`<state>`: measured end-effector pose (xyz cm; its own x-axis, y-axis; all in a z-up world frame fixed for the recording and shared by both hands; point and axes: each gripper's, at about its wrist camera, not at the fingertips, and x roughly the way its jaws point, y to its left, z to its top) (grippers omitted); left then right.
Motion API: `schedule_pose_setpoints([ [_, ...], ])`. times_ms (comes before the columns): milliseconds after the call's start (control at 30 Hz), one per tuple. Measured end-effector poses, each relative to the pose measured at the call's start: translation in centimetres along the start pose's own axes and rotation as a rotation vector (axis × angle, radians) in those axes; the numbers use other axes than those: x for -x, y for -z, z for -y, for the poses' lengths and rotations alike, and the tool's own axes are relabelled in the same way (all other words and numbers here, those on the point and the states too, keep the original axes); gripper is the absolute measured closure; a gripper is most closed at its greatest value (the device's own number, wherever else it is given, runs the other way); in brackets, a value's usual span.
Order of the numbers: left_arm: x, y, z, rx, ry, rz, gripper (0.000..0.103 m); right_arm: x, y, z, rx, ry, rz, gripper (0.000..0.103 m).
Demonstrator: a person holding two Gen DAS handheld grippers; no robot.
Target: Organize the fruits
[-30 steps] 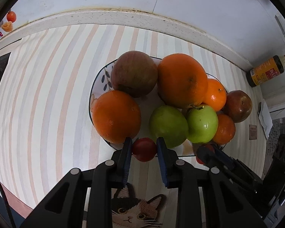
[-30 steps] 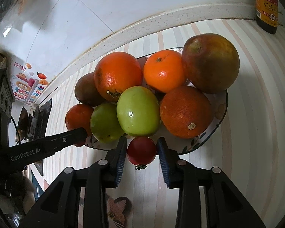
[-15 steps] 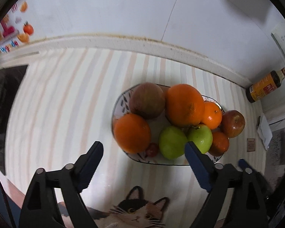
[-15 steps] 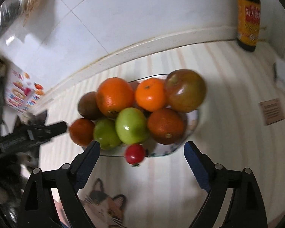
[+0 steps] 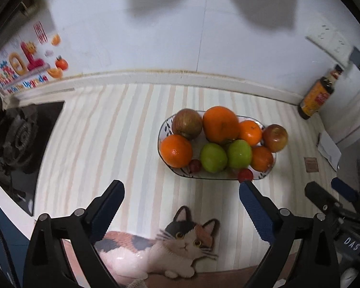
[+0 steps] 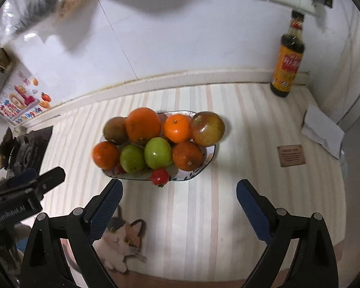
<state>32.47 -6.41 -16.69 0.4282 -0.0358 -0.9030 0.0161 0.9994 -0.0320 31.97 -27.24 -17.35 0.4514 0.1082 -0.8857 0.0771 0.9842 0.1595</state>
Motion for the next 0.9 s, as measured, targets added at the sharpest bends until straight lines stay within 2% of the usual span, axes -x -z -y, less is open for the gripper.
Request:
schedule_pose_setpoints([
  [333, 10.5, 5.2, -1.0, -0.058, -0.019, 0.164, 0.005, 11.5, 5.8, -2.4, -0.001, 0.02, 0.118, 0.005],
  [633, 17.5, 9.8, -2.5, -0.073, 0.021, 0.238, 0.005, 21.1, 11.7, -5.2, 0.002, 0.043, 0.211, 0.005],
  [900, 22.1, 12.7, -2.4, -0.092, 0.028, 0.295, 0.005, 27.1, 14.7, -6.9, 0.033, 0.051, 0.281, 0.005],
])
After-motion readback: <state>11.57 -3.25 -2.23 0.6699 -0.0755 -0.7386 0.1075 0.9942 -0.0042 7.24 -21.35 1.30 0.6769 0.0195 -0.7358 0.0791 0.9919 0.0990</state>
